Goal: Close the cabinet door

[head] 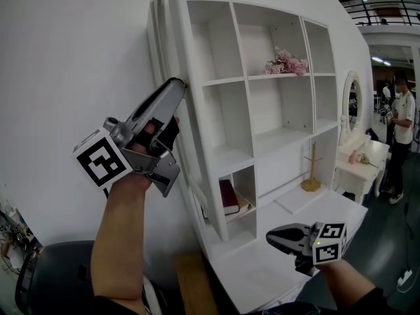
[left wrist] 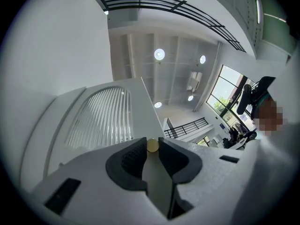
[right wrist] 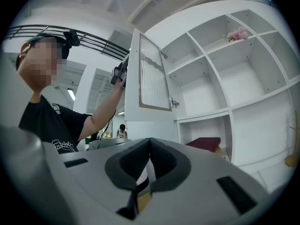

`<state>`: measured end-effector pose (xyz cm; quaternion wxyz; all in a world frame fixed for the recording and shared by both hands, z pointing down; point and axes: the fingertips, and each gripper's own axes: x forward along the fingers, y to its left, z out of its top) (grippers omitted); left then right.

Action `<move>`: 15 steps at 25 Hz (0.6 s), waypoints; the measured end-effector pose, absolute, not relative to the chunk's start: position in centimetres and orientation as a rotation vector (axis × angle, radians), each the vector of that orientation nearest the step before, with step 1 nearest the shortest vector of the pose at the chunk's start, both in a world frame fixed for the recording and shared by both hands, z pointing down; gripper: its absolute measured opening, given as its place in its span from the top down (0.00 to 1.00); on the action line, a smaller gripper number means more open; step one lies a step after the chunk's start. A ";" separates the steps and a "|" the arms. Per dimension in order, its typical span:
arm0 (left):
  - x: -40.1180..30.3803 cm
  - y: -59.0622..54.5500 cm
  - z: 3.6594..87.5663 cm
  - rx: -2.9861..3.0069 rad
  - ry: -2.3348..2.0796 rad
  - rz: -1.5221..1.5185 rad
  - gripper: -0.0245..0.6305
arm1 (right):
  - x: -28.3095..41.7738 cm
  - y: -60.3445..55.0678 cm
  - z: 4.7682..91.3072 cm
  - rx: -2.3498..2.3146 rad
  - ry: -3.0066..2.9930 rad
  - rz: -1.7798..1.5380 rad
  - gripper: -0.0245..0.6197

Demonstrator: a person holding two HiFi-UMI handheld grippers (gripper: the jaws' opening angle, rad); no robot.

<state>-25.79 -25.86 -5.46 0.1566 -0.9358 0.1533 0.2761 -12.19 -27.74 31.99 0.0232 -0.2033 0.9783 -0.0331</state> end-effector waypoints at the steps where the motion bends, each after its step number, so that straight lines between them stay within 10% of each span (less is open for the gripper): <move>1: -25.9 -25.7 -5.5 -2.671 0.442 0.789 0.84 | -12.2 -27.8 32.0 -0.637 3.022 -0.113 0.96; 15: -20.9 -27.5 -5.2 -2.543 0.552 0.650 0.84 | -8.1 -30.7 33.2 -0.634 2.988 -0.214 0.96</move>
